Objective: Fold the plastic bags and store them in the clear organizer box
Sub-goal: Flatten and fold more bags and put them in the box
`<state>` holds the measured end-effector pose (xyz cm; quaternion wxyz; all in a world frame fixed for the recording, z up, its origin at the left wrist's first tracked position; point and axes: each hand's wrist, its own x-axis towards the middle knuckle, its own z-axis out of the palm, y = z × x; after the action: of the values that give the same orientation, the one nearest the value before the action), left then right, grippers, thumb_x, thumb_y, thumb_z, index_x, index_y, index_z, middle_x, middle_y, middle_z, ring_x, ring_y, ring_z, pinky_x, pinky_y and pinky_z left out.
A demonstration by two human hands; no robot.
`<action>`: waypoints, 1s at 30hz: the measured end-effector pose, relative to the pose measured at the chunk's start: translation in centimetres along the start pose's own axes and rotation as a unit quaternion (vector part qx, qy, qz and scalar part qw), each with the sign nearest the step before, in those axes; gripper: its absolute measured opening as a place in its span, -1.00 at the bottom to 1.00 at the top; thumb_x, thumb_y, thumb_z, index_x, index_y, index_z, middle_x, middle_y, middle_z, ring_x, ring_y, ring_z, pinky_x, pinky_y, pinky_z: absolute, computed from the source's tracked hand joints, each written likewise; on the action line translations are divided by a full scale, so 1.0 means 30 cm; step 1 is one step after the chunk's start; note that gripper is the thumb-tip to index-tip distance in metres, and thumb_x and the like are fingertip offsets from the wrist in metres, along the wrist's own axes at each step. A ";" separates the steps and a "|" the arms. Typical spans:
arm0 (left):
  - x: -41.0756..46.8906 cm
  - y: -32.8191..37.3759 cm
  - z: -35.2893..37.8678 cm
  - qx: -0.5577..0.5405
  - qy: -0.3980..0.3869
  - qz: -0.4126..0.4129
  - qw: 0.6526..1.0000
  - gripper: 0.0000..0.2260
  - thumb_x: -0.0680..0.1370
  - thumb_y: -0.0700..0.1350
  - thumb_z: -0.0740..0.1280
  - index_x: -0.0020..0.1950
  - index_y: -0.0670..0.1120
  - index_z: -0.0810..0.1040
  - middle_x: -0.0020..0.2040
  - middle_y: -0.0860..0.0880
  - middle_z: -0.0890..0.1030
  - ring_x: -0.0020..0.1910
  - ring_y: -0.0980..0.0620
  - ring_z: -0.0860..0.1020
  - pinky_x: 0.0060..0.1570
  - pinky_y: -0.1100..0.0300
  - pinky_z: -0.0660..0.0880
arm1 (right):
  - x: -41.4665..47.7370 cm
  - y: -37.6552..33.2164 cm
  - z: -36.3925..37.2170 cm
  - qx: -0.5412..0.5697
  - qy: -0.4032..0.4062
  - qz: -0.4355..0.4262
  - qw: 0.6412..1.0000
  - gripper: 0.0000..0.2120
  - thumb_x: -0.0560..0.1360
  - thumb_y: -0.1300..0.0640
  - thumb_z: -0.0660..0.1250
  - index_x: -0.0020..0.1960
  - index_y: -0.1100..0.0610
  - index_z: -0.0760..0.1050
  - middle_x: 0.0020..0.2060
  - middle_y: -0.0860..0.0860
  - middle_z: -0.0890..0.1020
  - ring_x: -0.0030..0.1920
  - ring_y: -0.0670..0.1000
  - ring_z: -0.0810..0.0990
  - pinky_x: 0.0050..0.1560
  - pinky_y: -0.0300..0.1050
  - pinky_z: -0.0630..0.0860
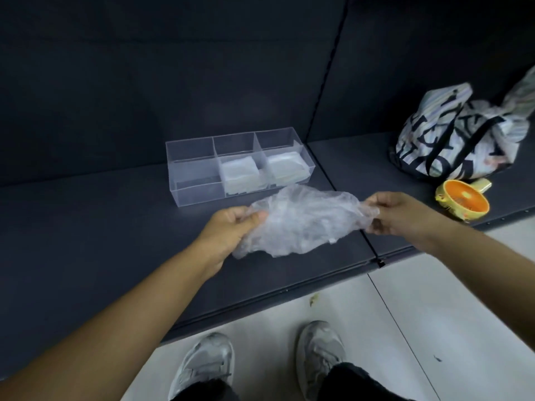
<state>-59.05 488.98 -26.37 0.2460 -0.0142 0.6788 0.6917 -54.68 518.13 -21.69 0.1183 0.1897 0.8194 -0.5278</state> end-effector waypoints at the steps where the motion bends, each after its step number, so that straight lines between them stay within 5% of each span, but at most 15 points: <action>1: 0.010 -0.020 -0.011 0.011 0.018 0.009 1.000 -0.87 0.52 -0.06 0.39 -0.12 -0.10 0.65 -0.24 -0.05 0.68 -0.30 0.05 0.60 -0.28 0.27 0.53 | 0.024 0.036 0.010 -0.045 0.060 0.005 0.997 -0.86 0.55 0.24 0.29 -0.06 0.35 0.49 -0.32 0.12 0.56 -0.26 0.06 0.49 -0.13 -0.08 0.46; 3: 0.019 -0.062 -0.032 0.022 0.043 0.009 0.999 -0.86 0.53 -0.05 0.38 -0.17 -0.08 0.65 -0.27 -0.02 0.69 -0.34 0.09 0.61 -0.33 0.32 0.52 | 0.041 0.078 0.047 -0.158 0.213 -0.027 0.964 -0.83 0.57 0.19 0.23 -0.08 0.31 0.47 -0.19 0.15 0.53 -0.13 0.09 0.49 -0.06 -0.08 0.42; 5: 0.023 -0.102 -0.045 0.008 0.065 -0.005 0.998 -0.84 0.54 -0.05 0.36 -0.15 -0.11 0.65 -0.27 -0.03 0.69 -0.34 0.09 0.63 -0.36 0.33 0.51 | 0.007 0.069 0.125 -0.118 0.314 -0.144 0.931 -0.86 0.55 0.05 0.24 -0.03 0.13 0.46 -0.08 0.06 0.50 -0.02 0.03 0.49 0.04 -0.10 0.43; 7: 0.025 -0.135 -0.041 -0.011 0.076 -0.021 0.997 -0.79 0.55 -0.06 0.34 -0.12 -0.20 0.63 -0.25 -0.07 0.69 -0.32 0.05 0.62 -0.32 0.30 0.53 | -0.051 0.049 0.233 -0.061 0.235 -0.220 0.945 -0.71 0.45 -0.17 0.27 0.10 -0.06 0.43 0.04 -0.11 0.43 0.07 -0.14 0.45 0.13 -0.27 0.38; 9: 0.021 -0.162 -0.032 -0.015 0.078 -0.034 0.996 -0.73 0.55 -0.06 0.34 -0.06 -0.30 0.59 -0.21 -0.14 0.67 -0.26 -0.01 0.61 -0.25 0.26 0.55 | -0.082 0.054 0.342 -0.127 0.098 -0.222 0.962 -0.44 0.32 -0.33 0.31 0.27 -0.21 0.31 0.24 -0.20 0.31 0.30 -0.15 0.29 0.34 -0.18 0.17; 11: 0.008 -0.186 -0.026 -0.027 0.071 -0.042 0.996 -0.74 0.56 -0.08 0.33 -0.01 -0.29 0.60 -0.13 -0.19 0.68 -0.20 -0.06 0.62 -0.17 0.20 0.57 | -0.073 0.082 0.428 -0.207 0.044 -0.202 0.956 -0.26 0.26 -0.38 0.36 0.36 -0.20 0.25 0.34 -0.22 0.20 0.38 -0.14 0.15 0.38 -0.09 -0.03; 15: -0.026 -0.214 -0.015 -0.068 0.043 -0.051 0.995 -0.80 0.55 -0.13 0.33 0.03 -0.26 0.59 -0.07 -0.20 0.68 -0.12 -0.07 0.63 -0.11 0.17 0.57 | -0.059 0.102 0.537 -0.154 0.102 -0.127 0.975 -0.28 0.24 -0.43 0.33 0.29 -0.13 0.30 0.22 -0.21 0.27 0.25 -0.16 0.22 0.28 -0.12 0.07; 18: -0.057 -0.238 0.015 -0.084 -0.006 -0.072 0.994 -0.81 0.53 -0.12 0.34 0.02 -0.22 0.58 -0.04 -0.21 0.67 -0.08 -0.08 0.64 -0.11 0.18 0.57 | -0.056 0.116 0.568 -0.104 0.060 -0.075 0.990 -0.31 0.28 -0.40 0.33 0.29 -0.10 0.32 0.16 -0.21 0.39 0.19 -0.19 0.35 0.26 -0.13 0.21; 21: -0.075 -0.249 0.035 -0.093 -0.027 -0.086 0.992 -0.82 0.54 -0.10 0.33 0.04 -0.19 0.59 -0.04 -0.20 0.68 -0.07 -0.09 0.66 -0.12 0.17 0.57 | -0.053 0.131 0.567 0.019 0.031 -0.075 0.997 -0.84 0.45 -0.03 0.43 -0.13 0.02 0.49 -0.25 -0.18 0.54 -0.23 -0.21 0.49 -0.13 -0.27 0.43; 23: -0.073 -0.248 0.030 -0.082 0.014 -0.080 0.993 -0.83 0.53 -0.09 0.35 -0.03 -0.19 0.59 -0.08 -0.18 0.68 -0.13 -0.08 0.65 -0.15 0.17 0.57 | -0.049 0.148 0.550 0.111 0.047 -0.061 0.991 -0.80 0.50 0.16 0.39 -0.27 0.19 0.50 -0.40 -0.05 0.53 -0.38 -0.12 0.47 -0.32 -0.22 0.44; 26: -0.063 -0.242 0.003 -0.044 0.105 -0.056 0.992 -0.82 0.50 -0.05 0.39 -0.25 -0.11 0.55 -0.27 -0.11 0.58 -0.26 -0.02 0.53 -0.19 0.20 0.52 | -0.036 0.157 0.497 0.190 0.094 -0.044 0.976 -0.70 0.53 0.13 0.35 -0.25 0.33 0.44 -0.38 0.10 0.53 -0.36 0.02 0.48 -0.33 -0.18 0.47; 30: -0.055 -0.242 -0.032 0.032 0.152 -0.055 0.986 -0.68 0.52 0.01 0.38 -0.37 -0.09 0.41 -0.51 0.03 0.34 -0.48 0.10 0.30 -0.40 0.23 0.33 | -0.005 0.139 0.442 0.222 0.162 -0.051 0.960 -0.73 0.59 0.08 0.25 -0.27 0.11 0.42 -0.39 -0.02 0.52 -0.37 -0.06 0.46 -0.35 -0.28 0.44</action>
<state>-55.28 487.24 -32.62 0.1777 -0.1486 0.7280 0.6452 -52.81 507.59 -30.56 -0.0887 0.2521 0.6984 -0.6640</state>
